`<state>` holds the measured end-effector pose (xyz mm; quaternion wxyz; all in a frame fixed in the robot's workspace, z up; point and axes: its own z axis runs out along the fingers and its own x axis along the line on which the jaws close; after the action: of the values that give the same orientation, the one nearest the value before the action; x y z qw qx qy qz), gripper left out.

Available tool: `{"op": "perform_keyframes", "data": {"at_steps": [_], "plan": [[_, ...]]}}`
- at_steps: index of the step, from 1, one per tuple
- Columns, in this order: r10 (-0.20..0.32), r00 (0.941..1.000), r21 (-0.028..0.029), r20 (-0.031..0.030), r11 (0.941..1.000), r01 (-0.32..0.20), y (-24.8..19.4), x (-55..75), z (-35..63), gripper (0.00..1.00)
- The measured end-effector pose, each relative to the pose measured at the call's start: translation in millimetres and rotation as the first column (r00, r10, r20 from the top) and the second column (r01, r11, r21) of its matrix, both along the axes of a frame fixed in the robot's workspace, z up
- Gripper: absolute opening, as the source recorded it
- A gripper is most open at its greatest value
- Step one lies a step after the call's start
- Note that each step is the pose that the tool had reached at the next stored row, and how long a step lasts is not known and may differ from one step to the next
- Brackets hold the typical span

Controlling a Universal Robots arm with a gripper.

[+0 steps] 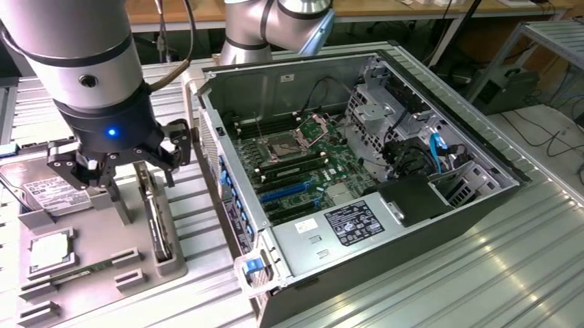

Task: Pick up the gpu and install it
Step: 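Pick up the gpu and move the gpu toward the slot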

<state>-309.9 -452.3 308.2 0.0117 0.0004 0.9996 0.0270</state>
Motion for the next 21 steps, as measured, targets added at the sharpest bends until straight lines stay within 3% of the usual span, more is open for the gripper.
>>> {"op": "perform_keyframes", "data": {"at_steps": [11, 16, 21], "plan": [[0.0, 1.0, 0.0001, 0.0001, 1.0, 0.0, 0.0, 0.1, -20.2, 0.73], [0.0, 1.0, -0.0001, 0.0, 1.0, 0.0, 9.5, 0.1, -29.1, 0.73], [0.0, 1.0, 0.0, -0.0001, 1.0, 0.0, 9.2, 0.1, -38.8, 0.73]]}}
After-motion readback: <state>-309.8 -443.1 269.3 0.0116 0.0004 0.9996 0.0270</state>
